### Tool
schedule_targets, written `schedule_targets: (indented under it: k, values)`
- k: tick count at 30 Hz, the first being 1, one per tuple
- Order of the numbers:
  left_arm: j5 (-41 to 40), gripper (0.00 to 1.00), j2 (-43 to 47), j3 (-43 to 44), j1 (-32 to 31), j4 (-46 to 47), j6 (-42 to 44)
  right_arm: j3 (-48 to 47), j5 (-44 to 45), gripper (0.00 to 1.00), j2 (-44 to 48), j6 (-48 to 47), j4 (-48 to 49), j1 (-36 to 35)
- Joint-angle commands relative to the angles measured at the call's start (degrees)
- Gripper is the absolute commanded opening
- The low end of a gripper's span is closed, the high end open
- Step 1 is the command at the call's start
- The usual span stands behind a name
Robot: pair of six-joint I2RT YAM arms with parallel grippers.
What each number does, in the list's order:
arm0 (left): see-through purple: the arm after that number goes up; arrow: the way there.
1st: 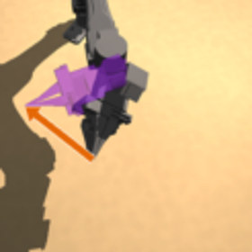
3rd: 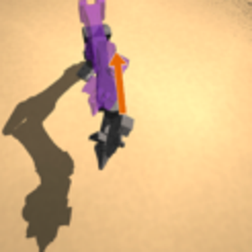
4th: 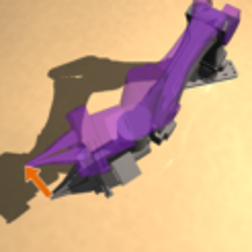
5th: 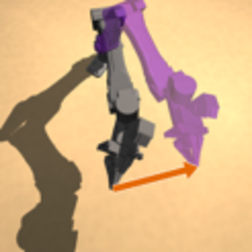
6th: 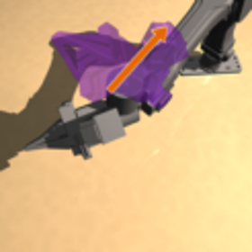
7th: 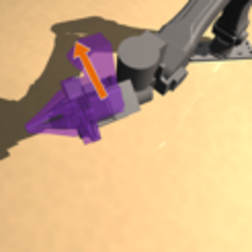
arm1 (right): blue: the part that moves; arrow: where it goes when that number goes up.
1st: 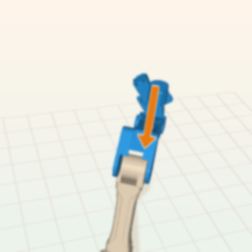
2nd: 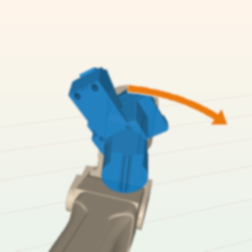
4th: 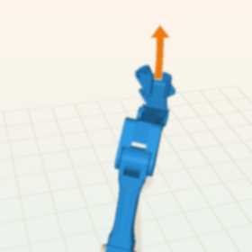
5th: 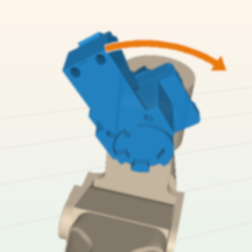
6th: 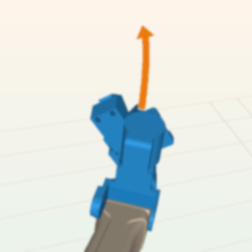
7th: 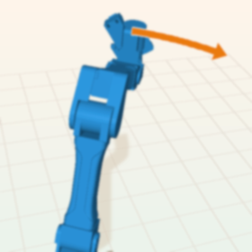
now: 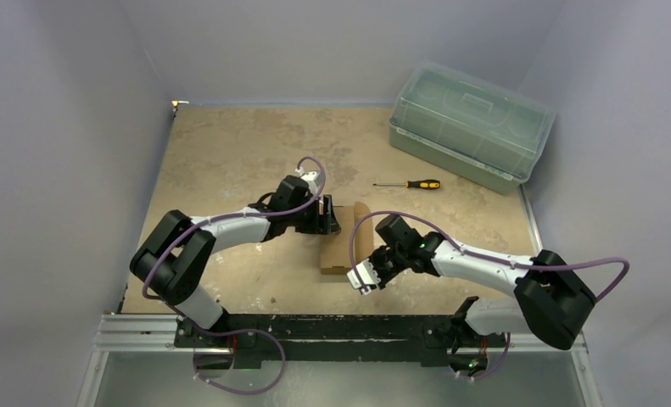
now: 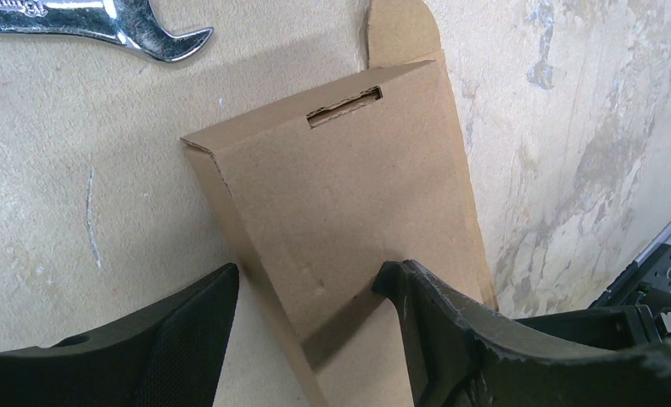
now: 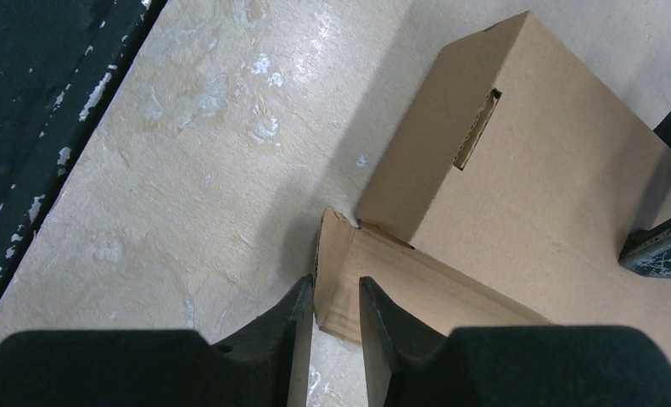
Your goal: Fold the paper box
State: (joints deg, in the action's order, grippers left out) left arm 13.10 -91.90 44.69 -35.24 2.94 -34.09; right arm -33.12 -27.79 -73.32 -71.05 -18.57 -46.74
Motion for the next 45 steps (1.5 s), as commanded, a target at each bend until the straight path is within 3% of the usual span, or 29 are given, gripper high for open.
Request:
schedule_targets:
  k: [1,21,24,33,45]
  values:
    - [-0.88,0.66,-0.23,-2.09,0.26,-4.17,0.17,-0.2,-0.79,0.3,2.04,1.51,0.73,0.25]
    - [-0.36,0.65,-0.36,-2.84,0.26,-3.82,-0.3,0.11,2.83,0.29,0.99,5.21,3.61,-4.59]
    - [-0.34,0.65,-0.36,-2.91,0.26,-3.82,-0.37,0.4,3.4,0.25,0.97,5.55,4.33,-5.26]
    - [-0.27,0.65,-0.06,-3.17,0.32,-3.82,-0.53,0.21,5.45,0.0,1.13,7.14,4.18,-5.47]
    - [-0.18,0.65,0.73,-4.4,0.36,-0.69,-1.52,-3.85,5.64,0.0,-1.05,13.74,0.28,-5.38]
